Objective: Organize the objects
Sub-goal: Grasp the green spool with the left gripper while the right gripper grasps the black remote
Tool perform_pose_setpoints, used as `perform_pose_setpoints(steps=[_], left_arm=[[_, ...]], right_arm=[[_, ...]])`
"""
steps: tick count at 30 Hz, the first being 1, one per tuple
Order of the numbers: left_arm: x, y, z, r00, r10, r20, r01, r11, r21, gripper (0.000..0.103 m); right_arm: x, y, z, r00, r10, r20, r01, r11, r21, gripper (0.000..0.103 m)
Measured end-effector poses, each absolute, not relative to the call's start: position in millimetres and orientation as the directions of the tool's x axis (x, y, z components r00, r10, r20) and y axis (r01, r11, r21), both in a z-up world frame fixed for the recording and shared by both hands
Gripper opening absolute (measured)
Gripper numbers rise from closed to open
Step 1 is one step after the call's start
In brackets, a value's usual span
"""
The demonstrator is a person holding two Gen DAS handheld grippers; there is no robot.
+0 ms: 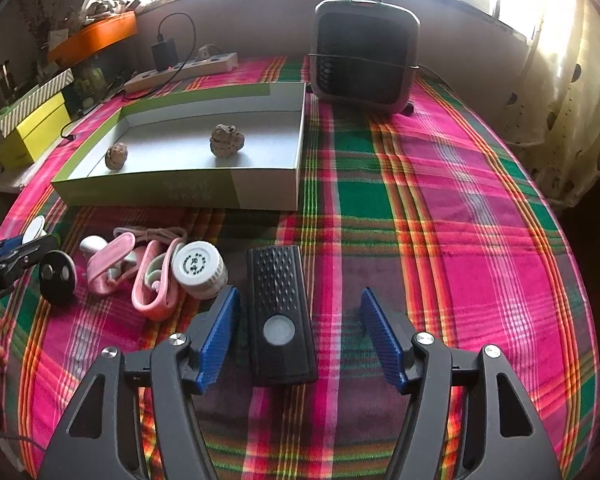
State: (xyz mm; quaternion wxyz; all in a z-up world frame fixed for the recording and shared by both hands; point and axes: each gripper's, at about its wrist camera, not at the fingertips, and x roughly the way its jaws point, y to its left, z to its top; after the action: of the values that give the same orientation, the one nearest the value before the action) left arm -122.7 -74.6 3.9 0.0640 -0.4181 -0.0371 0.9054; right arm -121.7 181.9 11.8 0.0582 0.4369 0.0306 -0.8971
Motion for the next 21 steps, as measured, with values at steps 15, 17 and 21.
perform_pose_setpoints(steps=[15, 17, 21], left_arm=[[-128.5, -70.3, 3.1, -0.641, 0.114, -0.759, -0.081, -0.993, -0.08, 0.043], [-128.5, -70.2, 3.0, -0.641, 0.116, -0.759, -0.081, -0.993, -0.083, 0.043], [-128.8, -69.6, 3.0, -0.641, 0.114, -0.759, -0.081, -0.993, -0.08, 0.043]], right_arm=[[-127.7, 181.9, 12.2, -0.612, -0.069, -0.788, 0.119, -0.993, -0.006, 0.064], [-127.6, 181.9, 12.3, -0.612, -0.068, -0.788, 0.12, -0.993, -0.007, 0.064], [-127.4, 181.7, 12.5, -0.612, -0.069, -0.788, 0.12, -0.993, -0.005, 0.062]])
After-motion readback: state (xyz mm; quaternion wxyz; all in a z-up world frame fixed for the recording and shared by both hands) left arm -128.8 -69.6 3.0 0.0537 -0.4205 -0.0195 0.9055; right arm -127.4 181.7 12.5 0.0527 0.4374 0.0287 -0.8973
